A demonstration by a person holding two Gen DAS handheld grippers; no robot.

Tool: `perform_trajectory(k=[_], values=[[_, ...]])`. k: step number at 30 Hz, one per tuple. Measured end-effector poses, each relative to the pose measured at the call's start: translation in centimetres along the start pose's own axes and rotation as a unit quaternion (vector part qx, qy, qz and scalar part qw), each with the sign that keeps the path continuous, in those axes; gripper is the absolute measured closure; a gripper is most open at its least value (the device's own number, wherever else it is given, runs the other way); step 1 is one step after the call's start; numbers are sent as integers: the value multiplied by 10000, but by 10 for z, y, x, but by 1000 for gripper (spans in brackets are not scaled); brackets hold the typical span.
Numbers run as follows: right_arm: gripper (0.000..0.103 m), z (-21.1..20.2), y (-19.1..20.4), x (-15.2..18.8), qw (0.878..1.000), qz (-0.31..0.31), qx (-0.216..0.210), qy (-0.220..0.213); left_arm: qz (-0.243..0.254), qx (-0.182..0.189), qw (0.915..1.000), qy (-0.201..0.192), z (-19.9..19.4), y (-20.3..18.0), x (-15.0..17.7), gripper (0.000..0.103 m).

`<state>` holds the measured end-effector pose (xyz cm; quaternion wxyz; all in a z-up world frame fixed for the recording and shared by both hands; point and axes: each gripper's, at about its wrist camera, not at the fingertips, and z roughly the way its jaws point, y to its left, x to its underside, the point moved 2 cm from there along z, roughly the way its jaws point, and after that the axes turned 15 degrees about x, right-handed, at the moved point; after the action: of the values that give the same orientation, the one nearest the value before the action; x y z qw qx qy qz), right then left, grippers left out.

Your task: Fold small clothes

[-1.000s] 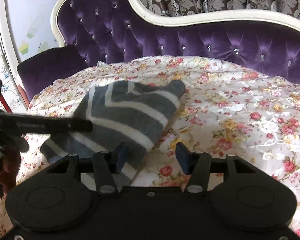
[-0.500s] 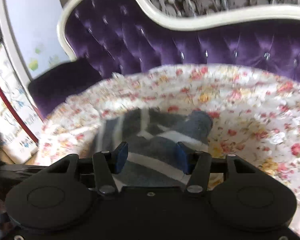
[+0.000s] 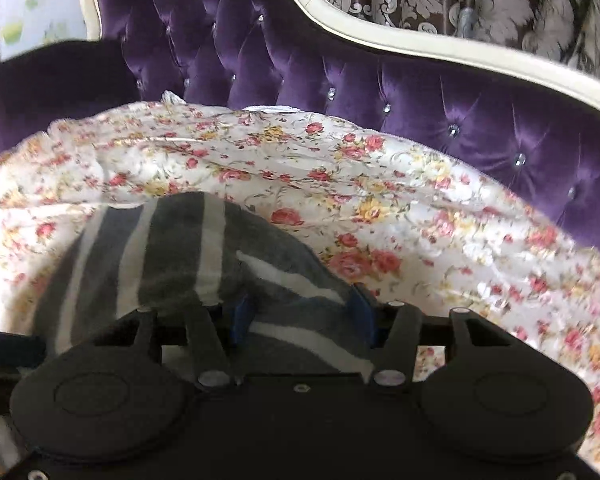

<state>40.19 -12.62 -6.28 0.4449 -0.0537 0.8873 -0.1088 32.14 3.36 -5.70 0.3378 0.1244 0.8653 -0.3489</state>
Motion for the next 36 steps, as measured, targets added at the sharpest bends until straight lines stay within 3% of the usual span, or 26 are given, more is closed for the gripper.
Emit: perform_trajectory(k=[4,10,13,15,18,21,26,31,36], values=[[41,3,2,-1,9998,10,207,25,31,-22,10000,20,1,-1,0,62],[35,2,-4,-3,9997,108,197,30,61,119,9999,-9,-4,-3,-3,61],[34,-10,-14,-5,9994,331,57,-77,64,399,9991,-160,-17,-1,-9,47],[31,-21,-23,-5,9984,529,-30,-183,-2,414,9985,-344,-27,4,-13,29],[27,-36,-40,-1,9950,942,-263,-206,-142,315,9978,-569,-42,17,-18,25],[22,-45,-59,8,9880,1410,-628,-33,-502,465,9952,-694,-55,33,-20,22],[22,-50,-81,36,9708,2064,-1168,369,-901,738,9922,-442,-54,45,-10,10],[22,-49,-86,55,9594,2329,-1469,615,-958,778,9924,47,-36,42,5,10],[22,-46,-88,67,9472,2564,-1767,760,-987,841,9912,268,-29,39,14,10]])
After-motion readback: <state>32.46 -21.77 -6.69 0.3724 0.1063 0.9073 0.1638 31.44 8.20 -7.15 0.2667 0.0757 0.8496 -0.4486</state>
